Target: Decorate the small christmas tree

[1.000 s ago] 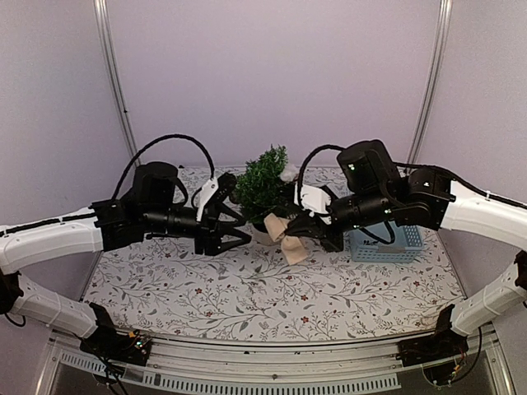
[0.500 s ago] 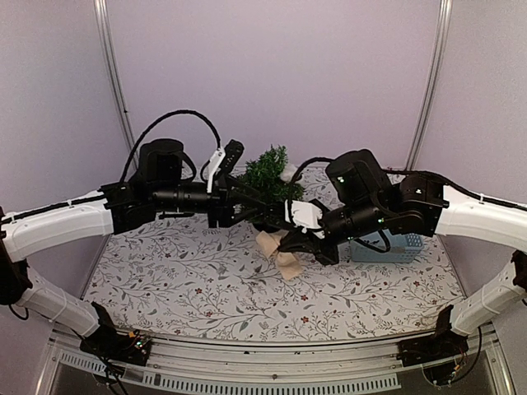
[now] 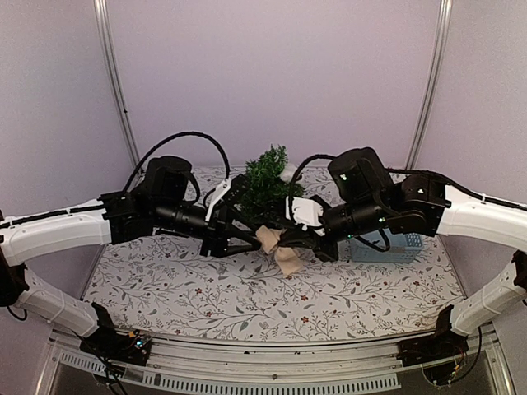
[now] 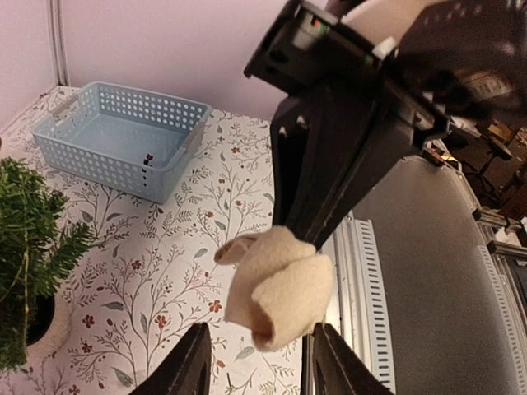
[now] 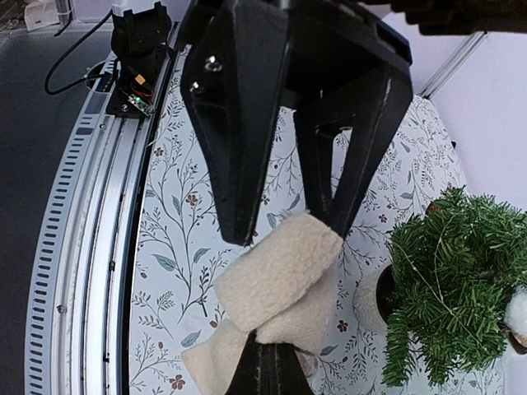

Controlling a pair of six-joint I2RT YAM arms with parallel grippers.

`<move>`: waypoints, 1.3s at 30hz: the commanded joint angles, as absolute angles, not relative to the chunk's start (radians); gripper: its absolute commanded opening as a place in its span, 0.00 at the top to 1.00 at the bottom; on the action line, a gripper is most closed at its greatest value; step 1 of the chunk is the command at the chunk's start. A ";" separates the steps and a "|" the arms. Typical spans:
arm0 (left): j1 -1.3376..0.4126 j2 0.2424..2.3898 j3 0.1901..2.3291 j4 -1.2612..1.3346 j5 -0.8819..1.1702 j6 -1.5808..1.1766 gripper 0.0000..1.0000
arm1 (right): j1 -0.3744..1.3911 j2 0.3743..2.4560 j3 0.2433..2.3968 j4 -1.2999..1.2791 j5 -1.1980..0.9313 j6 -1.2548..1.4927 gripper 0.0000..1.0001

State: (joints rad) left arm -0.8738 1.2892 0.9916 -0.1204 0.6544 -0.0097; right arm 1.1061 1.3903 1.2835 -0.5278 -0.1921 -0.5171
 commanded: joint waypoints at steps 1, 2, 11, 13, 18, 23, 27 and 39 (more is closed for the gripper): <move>-0.912 1.291 0.970 -0.190 0.659 0.056 0.60 | 1.112 1.343 1.284 -0.488 -0.181 -0.535 1.00; -0.923 1.288 0.967 -0.201 0.665 0.080 0.62 | 1.112 1.339 1.283 -0.486 -0.181 -0.534 1.00; -0.996 1.163 0.861 -0.091 0.544 0.155 0.64 | 1.108 1.343 1.256 -0.477 -0.198 -0.532 1.00; -0.988 1.162 0.875 -0.086 0.496 0.143 0.58 | 1.108 1.349 1.258 -0.485 -0.213 -0.531 1.00; -0.964 1.172 0.914 -0.041 0.401 0.138 0.44 | 1.109 1.369 1.256 -0.492 -0.250 -0.528 1.00; -0.965 1.187 0.936 0.021 0.456 0.161 0.41 | 1.111 1.383 1.259 -0.488 -0.260 -0.523 1.00; -0.992 1.193 0.925 0.017 0.582 0.217 0.44 | 1.111 1.386 1.258 -0.483 -0.247 -0.522 1.00; -1.026 1.182 0.884 -0.141 0.575 0.320 0.73 | 1.110 1.371 1.258 -0.477 -0.193 -0.524 1.00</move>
